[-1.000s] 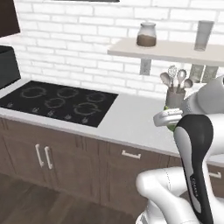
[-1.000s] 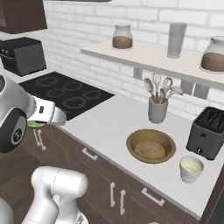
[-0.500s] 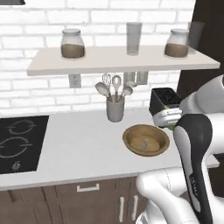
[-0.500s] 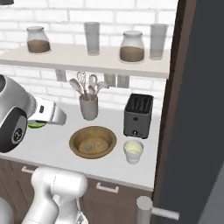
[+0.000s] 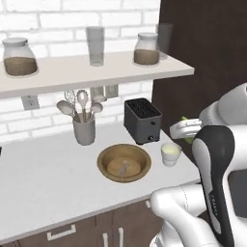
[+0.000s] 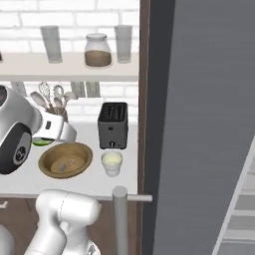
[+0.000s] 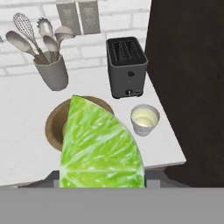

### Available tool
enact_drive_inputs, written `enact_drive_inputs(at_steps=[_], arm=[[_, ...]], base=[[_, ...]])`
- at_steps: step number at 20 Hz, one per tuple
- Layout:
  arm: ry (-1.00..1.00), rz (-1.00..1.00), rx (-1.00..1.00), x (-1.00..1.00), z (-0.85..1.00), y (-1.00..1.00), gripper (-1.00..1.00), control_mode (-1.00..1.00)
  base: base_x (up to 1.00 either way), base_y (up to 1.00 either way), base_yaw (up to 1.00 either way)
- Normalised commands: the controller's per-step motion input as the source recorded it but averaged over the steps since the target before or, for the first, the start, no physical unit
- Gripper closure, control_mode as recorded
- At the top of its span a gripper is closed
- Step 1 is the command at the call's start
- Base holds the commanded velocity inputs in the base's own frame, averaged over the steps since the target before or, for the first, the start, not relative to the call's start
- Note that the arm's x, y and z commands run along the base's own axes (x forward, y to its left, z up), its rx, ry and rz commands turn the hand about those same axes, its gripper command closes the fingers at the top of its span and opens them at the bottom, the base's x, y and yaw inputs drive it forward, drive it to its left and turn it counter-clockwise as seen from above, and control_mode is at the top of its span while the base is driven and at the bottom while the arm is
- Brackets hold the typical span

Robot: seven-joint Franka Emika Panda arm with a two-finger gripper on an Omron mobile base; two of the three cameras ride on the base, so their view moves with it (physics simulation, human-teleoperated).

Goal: Grab a lemon wedge from the fridge and one ice cube from the ice bowl, and put them in the glass of lemonade.

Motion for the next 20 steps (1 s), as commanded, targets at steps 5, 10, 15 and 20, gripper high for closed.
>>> enact_drive_inputs(at_steps=[5,10,15,20], arm=[[0.00,0.00,0.00,0.00,0.00,0.00,1.00,1.00],[0.00,0.00,0.00,0.00,0.00,0.00,1.00,1.00],[0.00,0.00,0.00,0.00,0.00,0.00,1.00,1.00],[0.00,0.00,0.00,0.00,0.00,0.00,1.00,1.00]], base=[[-0.16,-0.44,-0.32],[-0.51,0.20,-0.18],[0.00,0.58,-0.17],[0.03,0.13,-0.44]])
